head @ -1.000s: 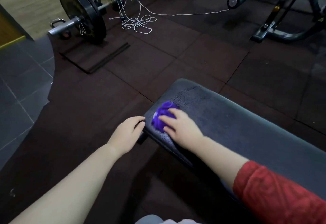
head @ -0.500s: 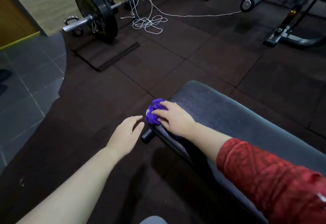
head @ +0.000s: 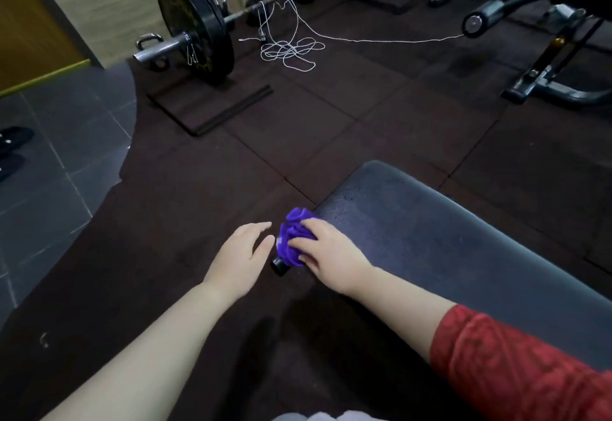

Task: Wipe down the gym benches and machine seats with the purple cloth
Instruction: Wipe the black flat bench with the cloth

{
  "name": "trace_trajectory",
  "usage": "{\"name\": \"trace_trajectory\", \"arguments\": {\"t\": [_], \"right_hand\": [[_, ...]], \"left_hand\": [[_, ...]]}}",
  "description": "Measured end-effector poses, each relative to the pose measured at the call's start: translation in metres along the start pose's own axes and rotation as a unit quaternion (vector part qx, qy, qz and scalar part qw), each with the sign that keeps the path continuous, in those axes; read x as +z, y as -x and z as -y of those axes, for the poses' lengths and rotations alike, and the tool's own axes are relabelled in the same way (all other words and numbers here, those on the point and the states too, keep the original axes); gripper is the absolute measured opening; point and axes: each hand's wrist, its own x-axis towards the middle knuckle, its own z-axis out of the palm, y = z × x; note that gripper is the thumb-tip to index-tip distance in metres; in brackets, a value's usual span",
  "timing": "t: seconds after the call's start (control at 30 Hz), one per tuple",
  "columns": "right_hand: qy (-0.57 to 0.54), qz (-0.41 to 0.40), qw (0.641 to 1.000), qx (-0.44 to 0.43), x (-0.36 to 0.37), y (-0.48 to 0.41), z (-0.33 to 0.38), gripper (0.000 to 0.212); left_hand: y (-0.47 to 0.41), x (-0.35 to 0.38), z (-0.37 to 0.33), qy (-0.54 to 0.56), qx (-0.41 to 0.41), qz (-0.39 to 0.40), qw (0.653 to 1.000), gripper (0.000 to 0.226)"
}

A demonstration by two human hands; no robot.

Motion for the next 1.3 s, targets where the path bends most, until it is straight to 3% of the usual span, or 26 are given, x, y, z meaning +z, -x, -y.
{"name": "trace_trajectory", "arguments": {"t": [0.2,0.47,0.7,1.07,1.3], "right_hand": [[0.004,0.008,1.000,0.012,0.003,-0.013,-0.008,0.029],[0.030,-0.039,0.985,0.165,-0.012,-0.045,-0.049,0.021],[0.047,-0.041,0.971,0.231,-0.037,-0.053,-0.124,0.028],[0.012,-0.097,0.909,0.406,-0.048,-0.057,-0.145,0.038],[0.008,-0.052,0.975,0.214,-0.031,-0.008,-0.095,0.035]], "left_hand": [[-0.002,-0.001,-0.001,-0.003,0.003,-0.009,1.000,0.040],[-0.003,0.006,-0.007,-0.016,0.020,-0.006,1.000,0.039],[-0.028,0.049,-0.031,-0.058,0.094,0.059,0.992,0.049],[-0.058,0.061,-0.045,-0.116,0.079,0.096,0.985,0.049],[-0.063,0.060,-0.049,-0.122,0.070,0.075,0.987,0.043]]}}
